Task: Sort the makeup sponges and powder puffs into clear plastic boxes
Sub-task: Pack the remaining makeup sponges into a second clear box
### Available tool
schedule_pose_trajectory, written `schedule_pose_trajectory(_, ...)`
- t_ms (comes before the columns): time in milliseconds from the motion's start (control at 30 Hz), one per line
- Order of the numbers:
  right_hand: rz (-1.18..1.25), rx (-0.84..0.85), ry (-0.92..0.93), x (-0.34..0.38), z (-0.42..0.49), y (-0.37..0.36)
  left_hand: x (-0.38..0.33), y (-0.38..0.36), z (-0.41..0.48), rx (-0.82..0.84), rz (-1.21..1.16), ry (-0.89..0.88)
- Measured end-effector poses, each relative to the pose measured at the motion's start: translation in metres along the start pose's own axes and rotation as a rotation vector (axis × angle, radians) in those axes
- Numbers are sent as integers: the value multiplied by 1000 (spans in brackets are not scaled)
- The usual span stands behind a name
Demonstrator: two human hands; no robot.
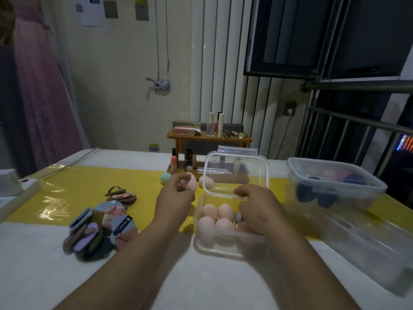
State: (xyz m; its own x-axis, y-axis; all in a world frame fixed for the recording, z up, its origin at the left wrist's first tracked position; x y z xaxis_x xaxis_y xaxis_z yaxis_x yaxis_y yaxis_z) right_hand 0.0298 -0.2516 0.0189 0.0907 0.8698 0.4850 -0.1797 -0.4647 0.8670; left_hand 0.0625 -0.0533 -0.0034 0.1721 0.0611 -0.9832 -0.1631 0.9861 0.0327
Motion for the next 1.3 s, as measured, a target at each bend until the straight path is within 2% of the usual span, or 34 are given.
schedule_pose_trajectory(67, 68, 4, 11, -1, 0, 0, -10, -7, -13, 97, -36, -88)
schedule_pose_trajectory(167, 231, -58, 58, 0, -2, 7, -9, -18, -25, 228, 99, -200)
schedule_pose_trajectory(267, 383, -131, 133, 3, -3, 15, -3, -27, -27, 302, 203, -238)
schedule_pose_trajectory(400, 560, 31, 165, 5, -6, 11, -4, -30, -30, 371, 181, -230)
schedule_pose_trajectory(533, 530, 15, 144, 5, -6, 10, -1, -30, -30, 427, 61, -173)
schedule_pose_trajectory(667, 440, -45, 110, 2, -7, 19, 1, -23, -26, 293, 110, -137)
schedule_pose_trajectory(800, 390, -30, 74, 0, -10, 29, 11, -21, -29, 203, 34, 57)
schedule_pose_trajectory(867, 322, -22, 58, -4, -9, 32, 13, -20, -33, 179, 13, 99)
schedule_pose_trajectory(1067, 200, -34, -12, -10, -6, 34, 18, -15, -27, 103, 37, 79)
schedule_pose_trajectory(1167, 71, -55, -41, -9, -6, 33, 16, -13, -25, 118, 84, 74)
schedule_pose_trajectory(1300, -151, 29, -59, 0, -7, 28, 15, -12, -22, 129, 134, 62)
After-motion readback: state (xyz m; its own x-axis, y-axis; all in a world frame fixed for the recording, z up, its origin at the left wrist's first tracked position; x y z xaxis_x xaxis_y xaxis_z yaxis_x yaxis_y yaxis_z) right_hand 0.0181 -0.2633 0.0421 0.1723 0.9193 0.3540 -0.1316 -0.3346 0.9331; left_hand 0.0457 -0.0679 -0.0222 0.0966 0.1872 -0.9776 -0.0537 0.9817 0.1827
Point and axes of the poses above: each hand's wrist, its own z-axis towards the middle knuckle, its own y-axis out of the back of the hand, x = y × z, the point moved 4 cm from there along z, towards the middle knuckle, and after that the axes turned 5 degrees about -z, right-handed, at the moved point
